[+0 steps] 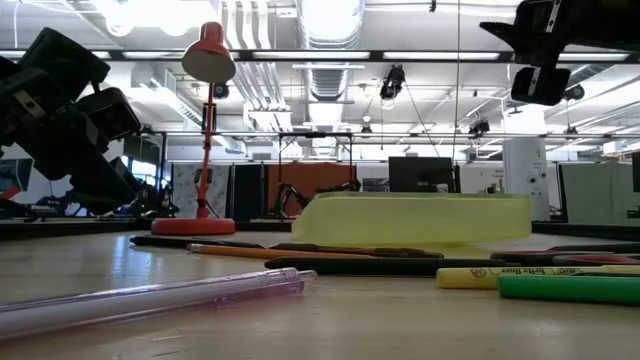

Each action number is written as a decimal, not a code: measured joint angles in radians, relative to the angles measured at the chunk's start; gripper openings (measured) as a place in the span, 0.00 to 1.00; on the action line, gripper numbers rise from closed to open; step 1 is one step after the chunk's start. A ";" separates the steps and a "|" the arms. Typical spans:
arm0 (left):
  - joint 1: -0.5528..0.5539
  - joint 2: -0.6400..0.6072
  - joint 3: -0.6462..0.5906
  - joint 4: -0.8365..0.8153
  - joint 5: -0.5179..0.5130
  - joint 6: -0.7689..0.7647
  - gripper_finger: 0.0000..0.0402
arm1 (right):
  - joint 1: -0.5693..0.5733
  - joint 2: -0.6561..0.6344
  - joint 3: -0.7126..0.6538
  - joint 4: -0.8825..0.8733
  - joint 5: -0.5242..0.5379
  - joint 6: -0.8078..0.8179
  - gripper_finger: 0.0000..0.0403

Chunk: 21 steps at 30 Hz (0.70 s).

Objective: Pick & place school supplies into a supply box
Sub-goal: Put the black scissors into the yellow supply box

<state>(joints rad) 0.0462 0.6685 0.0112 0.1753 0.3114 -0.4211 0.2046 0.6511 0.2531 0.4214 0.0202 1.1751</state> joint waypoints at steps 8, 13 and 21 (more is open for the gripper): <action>0.000 0.000 0.000 0.000 0.000 0.000 0.32 | 0.039 0.295 0.245 -0.541 -0.046 -0.061 0.41; 0.000 0.000 0.000 0.000 0.000 0.000 0.32 | 0.102 0.499 0.474 -0.970 -0.073 -0.255 0.41; 0.000 0.000 0.000 0.000 0.000 0.000 0.32 | 0.255 0.722 0.646 -1.226 -0.095 -0.519 0.41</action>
<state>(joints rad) 0.0463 0.6685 0.0111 0.1753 0.3112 -0.4211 0.4600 1.3735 0.8992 -0.8048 -0.0751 0.6557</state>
